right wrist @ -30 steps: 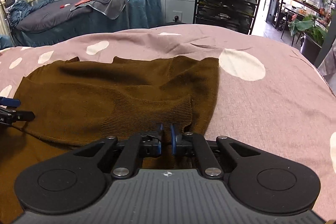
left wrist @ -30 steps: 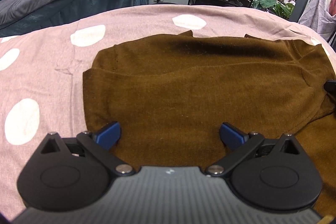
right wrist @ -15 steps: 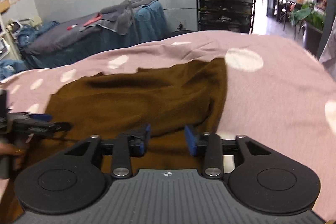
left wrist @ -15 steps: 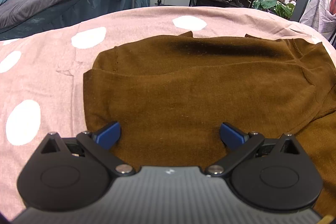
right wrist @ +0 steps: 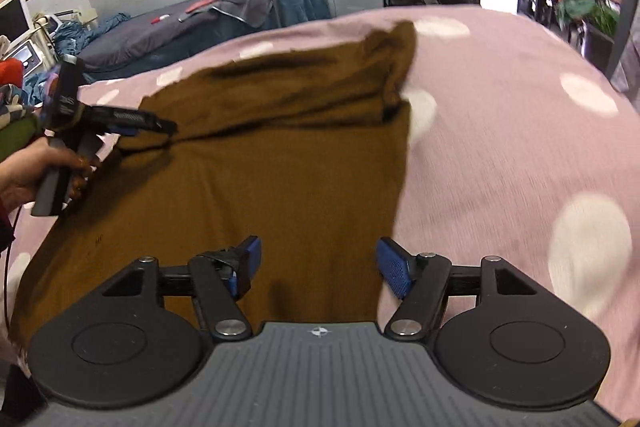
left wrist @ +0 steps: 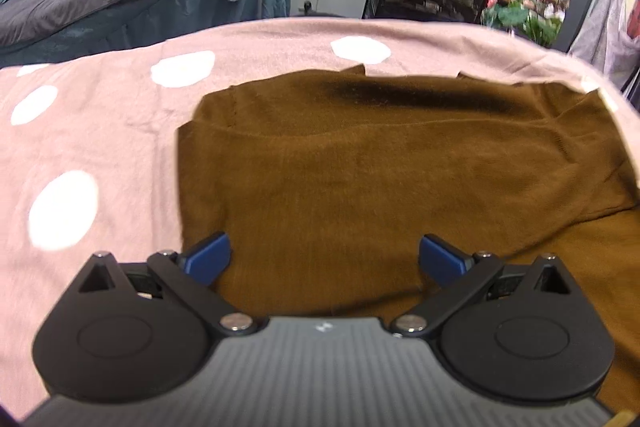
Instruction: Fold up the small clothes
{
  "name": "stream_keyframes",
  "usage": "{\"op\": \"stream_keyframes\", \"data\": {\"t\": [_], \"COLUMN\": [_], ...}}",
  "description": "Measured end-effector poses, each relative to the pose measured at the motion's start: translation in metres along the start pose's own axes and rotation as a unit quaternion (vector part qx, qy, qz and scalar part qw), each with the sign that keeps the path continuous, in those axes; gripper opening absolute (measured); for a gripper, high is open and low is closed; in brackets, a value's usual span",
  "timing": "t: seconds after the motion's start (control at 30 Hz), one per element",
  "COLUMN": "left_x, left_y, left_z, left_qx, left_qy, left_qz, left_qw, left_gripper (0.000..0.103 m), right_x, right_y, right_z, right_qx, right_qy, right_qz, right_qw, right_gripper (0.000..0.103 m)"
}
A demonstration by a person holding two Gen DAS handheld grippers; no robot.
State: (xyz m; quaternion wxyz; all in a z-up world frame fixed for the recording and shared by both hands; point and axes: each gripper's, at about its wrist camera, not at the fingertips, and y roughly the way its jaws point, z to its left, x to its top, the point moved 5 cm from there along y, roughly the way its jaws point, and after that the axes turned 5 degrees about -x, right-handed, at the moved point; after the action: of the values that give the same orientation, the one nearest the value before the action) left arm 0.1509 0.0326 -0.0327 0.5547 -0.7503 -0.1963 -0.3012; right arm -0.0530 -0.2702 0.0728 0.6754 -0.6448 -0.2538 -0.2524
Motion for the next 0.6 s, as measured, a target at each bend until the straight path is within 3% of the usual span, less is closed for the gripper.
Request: {"op": "stream_keyframes", "data": {"t": [0.1,0.23,0.3,0.6], "left_x": [-0.02,-0.053,-0.068,-0.132], "left_y": [-0.038,-0.09,-0.107,-0.15], "left_z": [-0.001,0.001,0.001,0.016], "left_qx": [-0.01,0.014,0.006,-0.049], "left_qy": [0.012,0.038,0.048,0.001], "left_qz": [-0.019,-0.037,-0.033,-0.007], "left_qw": [0.9997,0.9985,0.9983,0.9988], "left_gripper": [0.103,0.103,0.103,0.102], "right_x": [-0.007,-0.009,-0.008,-0.012], "right_y": [-0.004,-0.003,0.0,-0.004], "right_z": [-0.002,-0.001,0.002,0.012], "right_qx": [0.005,0.012,0.016,0.014], "right_qy": [-0.003,0.003,0.007,-0.006], "right_qz": [0.002,-0.005,-0.007,-0.014], "right_qw": [1.0,1.0,1.0,1.0], "right_gripper": [0.103,0.103,0.103,0.103]}}
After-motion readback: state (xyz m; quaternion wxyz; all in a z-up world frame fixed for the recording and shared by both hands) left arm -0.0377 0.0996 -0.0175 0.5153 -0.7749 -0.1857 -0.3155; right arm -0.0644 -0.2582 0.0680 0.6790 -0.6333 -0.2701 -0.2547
